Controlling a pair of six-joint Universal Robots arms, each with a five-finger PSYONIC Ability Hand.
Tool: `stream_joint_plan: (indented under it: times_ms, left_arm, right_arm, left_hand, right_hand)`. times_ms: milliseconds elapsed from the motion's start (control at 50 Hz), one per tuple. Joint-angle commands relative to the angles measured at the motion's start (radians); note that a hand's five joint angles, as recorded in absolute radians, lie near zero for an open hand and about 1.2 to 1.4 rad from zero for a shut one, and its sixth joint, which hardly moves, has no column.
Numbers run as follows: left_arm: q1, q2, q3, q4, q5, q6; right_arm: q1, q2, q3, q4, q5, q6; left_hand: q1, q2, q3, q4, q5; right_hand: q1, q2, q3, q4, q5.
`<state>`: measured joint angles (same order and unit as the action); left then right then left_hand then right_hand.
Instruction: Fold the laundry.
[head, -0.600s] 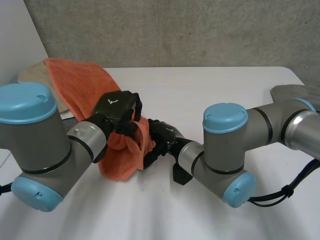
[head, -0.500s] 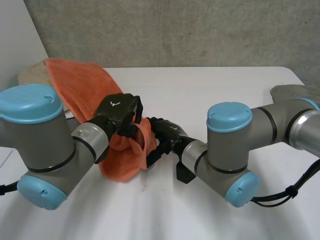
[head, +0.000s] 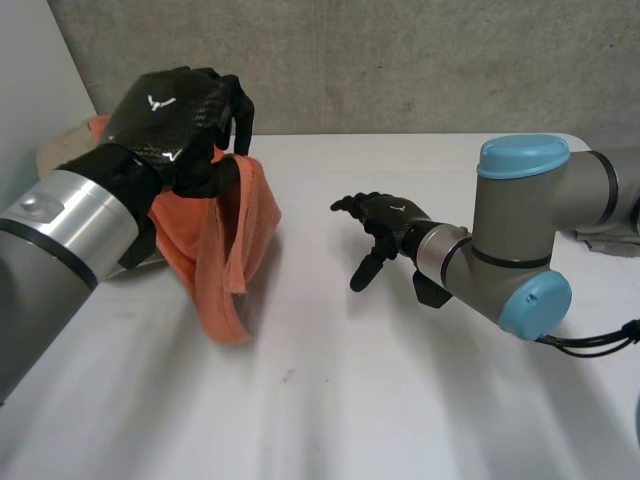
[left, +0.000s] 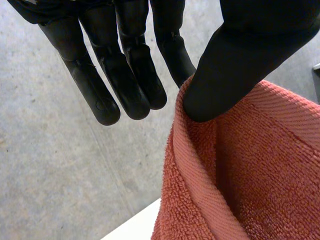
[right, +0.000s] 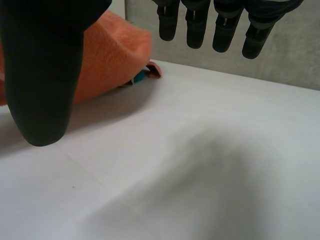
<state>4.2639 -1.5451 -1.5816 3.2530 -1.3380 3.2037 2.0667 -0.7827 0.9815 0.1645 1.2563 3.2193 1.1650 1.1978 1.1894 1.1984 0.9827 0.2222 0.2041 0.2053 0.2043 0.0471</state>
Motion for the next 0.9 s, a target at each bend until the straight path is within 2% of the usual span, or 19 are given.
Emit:
stream_joint_plan:
  times_ms: [20, 100, 180, 320, 380, 400, 420, 460, 560, 660, 740, 840, 860, 880, 900]
  left_arm:
    - [-0.012, 0.075, 0.011, -0.041, 0.008, -0.016]
    - [-0.036, 0.105, 0.021, -0.047, 0.003, -0.028]
    - [-0.056, 0.12, 0.026, -0.058, -0.006, -0.033]
    - [-0.067, 0.148, 0.022, -0.087, -0.01, -0.038]
    - [-0.067, 0.166, 0.02, -0.09, -0.01, -0.045]
    - [-0.067, 0.171, 0.02, -0.09, -0.01, -0.048]
    - [-0.067, 0.178, 0.021, -0.09, -0.012, -0.056]
    - [-0.067, 0.184, 0.026, -0.09, -0.012, -0.065]
    - [-0.072, 0.209, 0.051, -0.087, -0.013, -0.093]
    - [-0.073, 0.217, 0.121, -0.079, -0.033, -0.114]
    - [-0.073, 0.217, 0.181, -0.079, -0.053, -0.123]
    - [-0.075, 0.212, 0.239, -0.088, -0.058, -0.127]
    - [-0.073, 0.211, 0.244, -0.093, -0.056, -0.127]
    - [-0.073, 0.209, 0.25, -0.102, -0.056, -0.125]
    - [-0.073, 0.209, 0.25, -0.107, -0.056, -0.125]
  right_arm:
    - [0.061, 0.138, -0.121, -0.075, -0.124, 0.151]
    - [0.15, 0.232, -0.193, -0.201, -0.091, 0.321]
    - [0.229, 0.292, -0.253, -0.255, -0.057, 0.411]
    - [0.277, 0.35, -0.323, -0.33, 0.009, 0.543]
    - [0.273, 0.352, -0.33, -0.364, 0.018, 0.614]
    - [0.27, 0.347, -0.327, -0.369, 0.018, 0.626]
    - [0.259, 0.33, -0.314, -0.373, 0.026, 0.643]
    - [0.245, 0.304, -0.29, -0.379, 0.032, 0.646]
    - [0.188, 0.182, -0.184, -0.399, 0.087, 0.604]
    - [0.089, -0.033, -0.037, -0.459, 0.158, 0.507]
    - [0.008, -0.182, 0.018, -0.482, 0.163, 0.464]
    - [-0.037, -0.257, 0.032, -0.452, 0.123, 0.464]
    - [-0.039, -0.254, 0.032, -0.438, 0.106, 0.464]
    - [-0.037, -0.238, 0.029, -0.4, 0.073, 0.464]
    - [-0.036, -0.221, 0.026, -0.381, 0.052, 0.464]
  left_hand:
    - [0.231, 0.198, 0.207, 0.198, 0.239]
    - [0.231, 0.198, 0.207, 0.198, 0.239]
    - [0.231, 0.198, 0.207, 0.198, 0.239]
    - [0.231, 0.198, 0.207, 0.198, 0.239]
    - [0.231, 0.198, 0.207, 0.198, 0.239]
    - [0.231, 0.198, 0.207, 0.198, 0.239]
    - [0.231, 0.198, 0.207, 0.198, 0.239]
    - [0.231, 0.198, 0.207, 0.198, 0.239]
    - [0.231, 0.198, 0.207, 0.198, 0.239]
    - [0.231, 0.198, 0.207, 0.198, 0.239]
    - [0.231, 0.198, 0.207, 0.198, 0.239]
    - [0.231, 0.198, 0.207, 0.198, 0.239]
    - [0.231, 0.198, 0.207, 0.198, 0.239]
    - [0.231, 0.198, 0.207, 0.198, 0.239]
    - [0.231, 0.198, 0.207, 0.198, 0.239]
  right_hand:
    - [-0.048, -0.03, -0.031, -0.03, -0.047]
    - [-0.048, -0.03, -0.031, -0.03, -0.047]
    - [-0.048, -0.03, -0.031, -0.03, -0.047]
    - [-0.048, -0.03, -0.031, -0.03, -0.047]
    - [0.479, 0.497, 0.496, 0.497, 0.479]
    - [0.716, 0.734, 0.733, 0.734, 0.717]
    - [1.102, 1.12, 1.119, 1.12, 1.103]
    - [1.174, 1.192, 1.191, 1.192, 1.175]
    - [1.174, 1.192, 1.191, 1.192, 1.175]
    - [1.174, 1.192, 1.191, 1.192, 1.175]
    - [1.174, 1.192, 1.191, 1.192, 1.175]
    - [1.174, 1.192, 1.191, 1.192, 1.175]
    - [0.985, 1.003, 1.002, 1.003, 0.985]
    - [0.282, 0.301, 0.299, 0.3, 0.283]
    - [-0.03, -0.012, -0.013, -0.012, -0.029]
